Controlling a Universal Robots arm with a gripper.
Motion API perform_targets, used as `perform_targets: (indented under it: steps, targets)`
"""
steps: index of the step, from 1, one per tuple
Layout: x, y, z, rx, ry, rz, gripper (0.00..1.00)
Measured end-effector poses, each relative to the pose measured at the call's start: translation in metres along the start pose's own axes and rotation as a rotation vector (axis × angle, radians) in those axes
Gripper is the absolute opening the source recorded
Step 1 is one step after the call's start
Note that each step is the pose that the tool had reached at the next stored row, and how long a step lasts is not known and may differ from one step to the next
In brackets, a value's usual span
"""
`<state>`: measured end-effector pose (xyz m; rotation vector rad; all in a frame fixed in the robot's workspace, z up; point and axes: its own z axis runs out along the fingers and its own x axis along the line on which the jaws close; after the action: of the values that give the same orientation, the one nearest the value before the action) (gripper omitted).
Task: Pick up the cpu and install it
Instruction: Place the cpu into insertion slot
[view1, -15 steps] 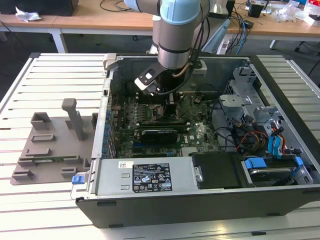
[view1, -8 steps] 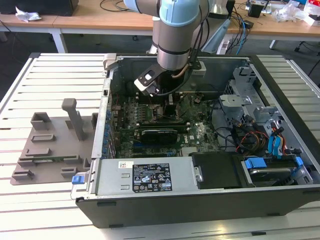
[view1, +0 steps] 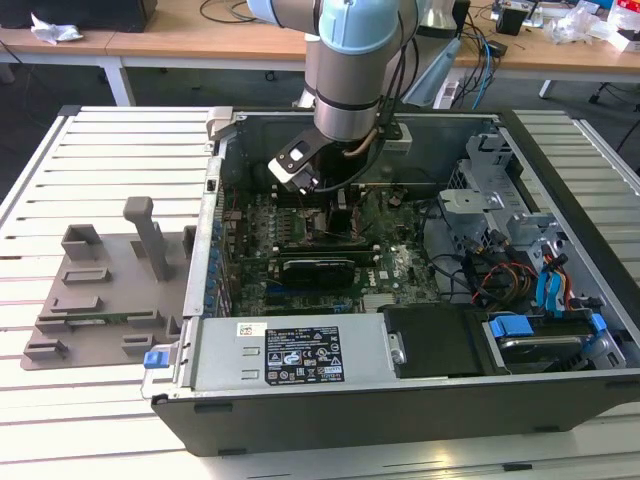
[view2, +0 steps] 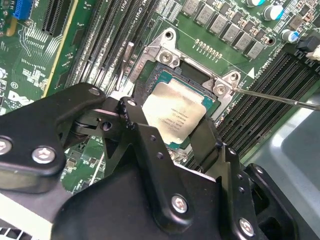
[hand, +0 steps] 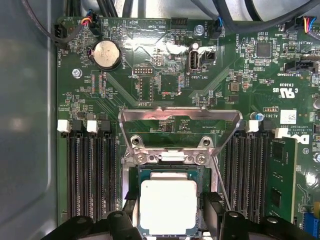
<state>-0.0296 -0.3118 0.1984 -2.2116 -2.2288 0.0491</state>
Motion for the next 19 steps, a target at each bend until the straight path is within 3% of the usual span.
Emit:
perform_targets:
  steps: [4, 6, 10, 11, 12, 13, 15, 19]
  targets:
    - [-0.0017, 0.0000, 0.0000, 0.0000, -0.0001, 0.000, 0.62]
    - [-0.0007, 0.0000, -0.0031, -0.0001, 0.0005, 0.000, 0.62]
    - [0.0035, -0.0003, -0.0171, 0.0000, 0.0015, 0.000, 0.61]
    - [0.0040, -0.0004, -0.0199, 0.0000, 0.0016, 0.000, 0.48]
    - [0.0061, -0.0007, -0.0357, 0.0000, 0.0016, 0.000, 0.11]
    - [0.0060, -0.0009, -0.0418, -0.0001, 0.0016, 0.000, 0.11]
    - [0.0059, -0.0010, -0.0480, -0.0001, 0.0016, 0.000, 0.11]
    - [0.0057, -0.0012, -0.0562, 0.0000, 0.0016, 0.000, 0.11]
